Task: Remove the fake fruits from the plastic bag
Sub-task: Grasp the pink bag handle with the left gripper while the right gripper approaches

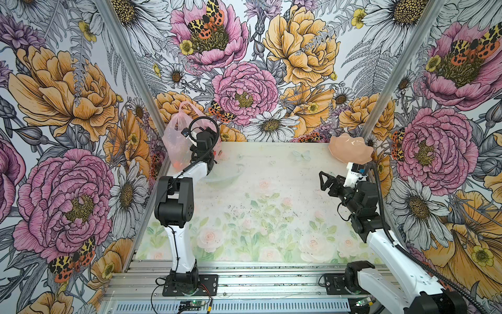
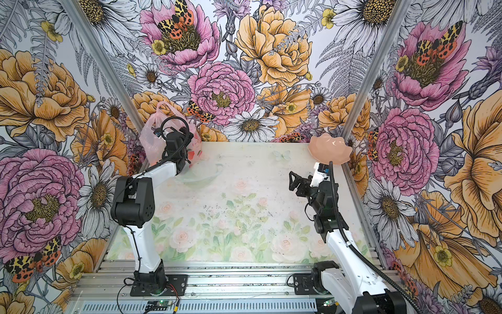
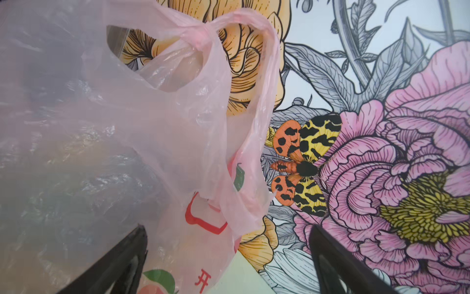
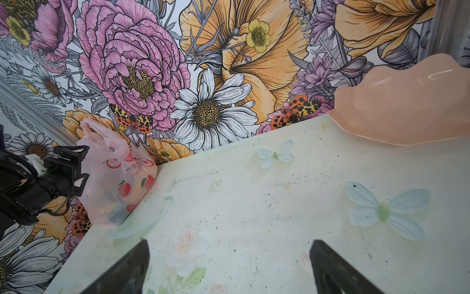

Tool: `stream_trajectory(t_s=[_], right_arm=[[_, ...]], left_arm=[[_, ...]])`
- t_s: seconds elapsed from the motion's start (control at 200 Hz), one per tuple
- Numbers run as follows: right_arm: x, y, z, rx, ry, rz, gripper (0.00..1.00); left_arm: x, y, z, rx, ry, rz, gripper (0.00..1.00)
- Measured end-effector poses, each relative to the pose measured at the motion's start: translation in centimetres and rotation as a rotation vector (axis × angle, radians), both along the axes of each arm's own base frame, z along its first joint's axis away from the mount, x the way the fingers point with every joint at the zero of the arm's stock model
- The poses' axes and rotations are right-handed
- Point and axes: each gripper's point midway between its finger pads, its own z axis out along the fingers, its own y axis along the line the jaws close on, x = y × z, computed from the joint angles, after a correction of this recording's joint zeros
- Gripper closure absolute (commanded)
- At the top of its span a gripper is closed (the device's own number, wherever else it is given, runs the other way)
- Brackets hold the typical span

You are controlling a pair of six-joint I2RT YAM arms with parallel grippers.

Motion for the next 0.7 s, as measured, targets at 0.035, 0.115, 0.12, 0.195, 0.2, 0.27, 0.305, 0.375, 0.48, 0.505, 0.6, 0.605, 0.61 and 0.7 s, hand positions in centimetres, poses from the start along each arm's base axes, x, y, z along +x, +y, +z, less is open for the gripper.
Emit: stream_trajectory(t_s=[0.035,0.115,0.12,0.195,0.2,0.27,0.305,0.375,0.48,0.505,0.6,0.605,0.61,0.7], right_arm=[[0.0,0.1,-0.1,0.001,0.004,0.004,0.01],[0.1,0.5,-0.4,0.008,0.012,0.019,0.01],[0.1,0.5,-0.4,0.008,0.012,0.019,0.01],[0.1,0.7,-0.8,0.01,0.021,0.03,0.01],[0.1,0.8,-0.8,0.01,0.021,0.031,0.01],[0.1,1.0,-0.9,0.011,0.026,0.038,0.01],[0.1,1.0,-1.0,0.011,0.027,0.04,0.01],[0.1,1.0,-0.9,0.011,0.026,0.04,0.01],[0.0,1.0,-1.0,0.01,0.027,0.04,0.01],[0.0,1.0,-1.0,0.01,0.028,0.04,0.01],[0.0,1.0,-1.1,0.009,0.032,0.038,0.01],[0.0,1.0,-1.1,0.009,0.032,0.038,0.01],[0.0,1.0,-1.1,0.009,0.032,0.037,0.01],[0.0,0.9,-1.3,0.008,0.039,0.035,0.02]], left_arm=[[0.5,0.4,0.1,-0.006,-0.007,0.012,0.01],[1.9,1.5,-0.1,-0.019,-0.012,0.036,0.02],[2.0,1.7,-0.1,-0.02,-0.012,0.039,0.02],[3.6,2.7,-0.1,-0.028,-0.012,0.056,0.06],[3.7,2.7,-0.1,-0.028,-0.012,0.057,0.06],[5.1,3.6,-0.2,-0.039,-0.016,0.07,0.11],[5.6,3.9,-0.6,-0.045,-0.011,0.075,0.15],[6.7,4.5,-1.3,-0.053,0.007,0.081,0.23],[8.1,5.2,-2.1,-0.071,0.027,0.086,0.53],[8.4,5.4,-2.3,-0.066,0.037,0.081,0.61],[9.0,5.7,-3.3,-0.09,0.059,0.059,0.88],[9.0,5.6,-3.3,-0.089,0.062,0.057,0.89],[9.1,5.7,-3.3,-0.089,0.063,0.056,0.9],[9.3,5.8,-3.9,-0.112,0.08,0.033,1.0]])
